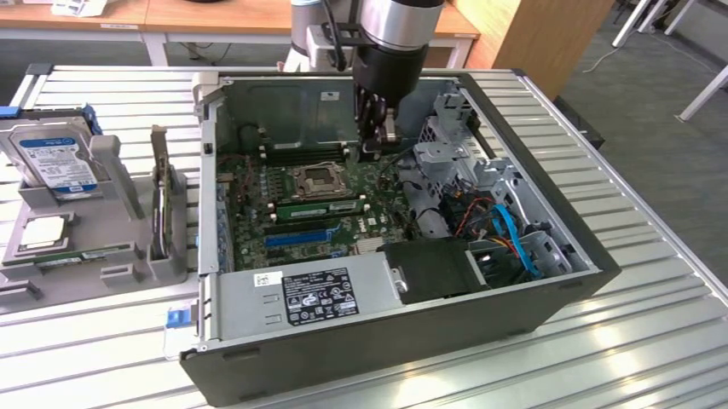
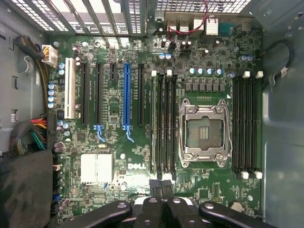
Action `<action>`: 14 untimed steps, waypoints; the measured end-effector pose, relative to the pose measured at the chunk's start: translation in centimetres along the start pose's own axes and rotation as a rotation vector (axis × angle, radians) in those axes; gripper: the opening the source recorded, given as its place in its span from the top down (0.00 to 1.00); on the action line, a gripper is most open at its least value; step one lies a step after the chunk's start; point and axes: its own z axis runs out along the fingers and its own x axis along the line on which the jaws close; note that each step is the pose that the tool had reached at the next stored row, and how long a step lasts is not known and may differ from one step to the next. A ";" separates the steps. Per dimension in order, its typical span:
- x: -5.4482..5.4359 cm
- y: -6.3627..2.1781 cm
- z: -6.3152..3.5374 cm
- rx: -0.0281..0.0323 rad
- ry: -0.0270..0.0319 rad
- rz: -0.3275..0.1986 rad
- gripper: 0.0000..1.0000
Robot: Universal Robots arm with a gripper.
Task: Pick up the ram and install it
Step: 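Press down the ram until it locks into place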
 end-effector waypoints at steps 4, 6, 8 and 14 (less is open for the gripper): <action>0.0 0.00 0.09 -0.0001 0.0002 0.000 0.90; 0.0 0.00 0.11 0.0001 0.0000 0.000 0.90; 0.0 0.00 0.11 0.0000 -0.0001 0.000 0.90; 0.0 -0.01 0.37 0.0001 -0.0004 0.000 0.90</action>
